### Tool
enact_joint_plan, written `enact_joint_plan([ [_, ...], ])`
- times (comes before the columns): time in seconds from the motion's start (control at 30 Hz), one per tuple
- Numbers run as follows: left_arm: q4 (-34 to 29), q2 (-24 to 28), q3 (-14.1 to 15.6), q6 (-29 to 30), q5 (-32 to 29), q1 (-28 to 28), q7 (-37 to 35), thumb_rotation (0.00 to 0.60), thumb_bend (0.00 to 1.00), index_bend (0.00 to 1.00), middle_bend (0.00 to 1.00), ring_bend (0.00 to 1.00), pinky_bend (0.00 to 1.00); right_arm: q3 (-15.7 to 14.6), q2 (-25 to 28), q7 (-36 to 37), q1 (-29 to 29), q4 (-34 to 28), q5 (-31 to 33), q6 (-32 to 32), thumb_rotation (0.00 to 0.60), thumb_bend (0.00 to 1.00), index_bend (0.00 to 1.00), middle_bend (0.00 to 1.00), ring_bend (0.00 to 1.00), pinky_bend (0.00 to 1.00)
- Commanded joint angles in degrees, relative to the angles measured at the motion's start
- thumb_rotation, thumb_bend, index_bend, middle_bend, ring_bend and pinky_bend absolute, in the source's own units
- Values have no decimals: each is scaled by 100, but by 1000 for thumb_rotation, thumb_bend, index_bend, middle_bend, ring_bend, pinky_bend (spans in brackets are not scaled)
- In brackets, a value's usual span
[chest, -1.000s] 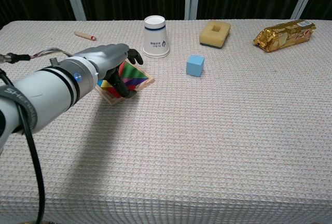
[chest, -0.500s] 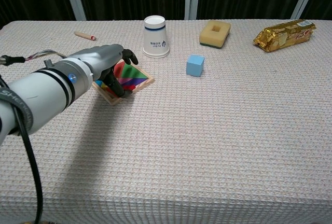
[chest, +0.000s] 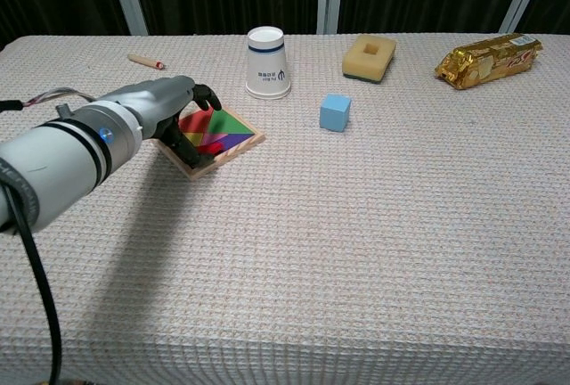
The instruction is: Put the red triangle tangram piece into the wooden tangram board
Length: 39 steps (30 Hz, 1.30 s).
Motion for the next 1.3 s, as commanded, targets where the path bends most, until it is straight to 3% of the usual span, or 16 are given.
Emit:
enact_joint_plan([
  [0.03, -15, 29, 14, 22, 7, 19, 30, 600, 308, 173, 123, 0, 91, 1, 4, -11, 5, -13, -2, -2, 600, 176, 0, 0, 0, 0],
  [0.7, -308, 152, -11, 1, 89, 106, -49, 600, 311, 176, 122, 0, 89, 7, 51, -98, 22, -121, -16, 8, 600, 176, 0, 0, 0, 0],
  [0.9, -823, 513, 44, 456, 547, 286, -93, 600, 310, 176, 123, 0, 89, 12, 76, -84, 4, -141, -38, 65, 600, 176, 0, 0, 0, 0],
  [1.03, -1368, 1133, 585, 1051, 1395, 891, -549, 600, 309, 176, 126, 0, 90, 3, 93, -32, -47, -156, -72, 165, 600, 176, 0, 0, 0, 0],
  [1.13, -1559, 1613, 1210, 1553, 2238, 1573, -1338, 600, 280, 180, 142, 0, 95, 0, 65, 41, -98, -125, -81, 251, 600, 176, 0, 0, 0, 0],
  [1.3, -650, 1949, 2316, 2416, 4011, 2482, -2421, 600, 233, 214, 156, 18, 104, -27, -133, 276, -192, 48, -134, 415, 600, 176, 0, 0, 0, 0],
])
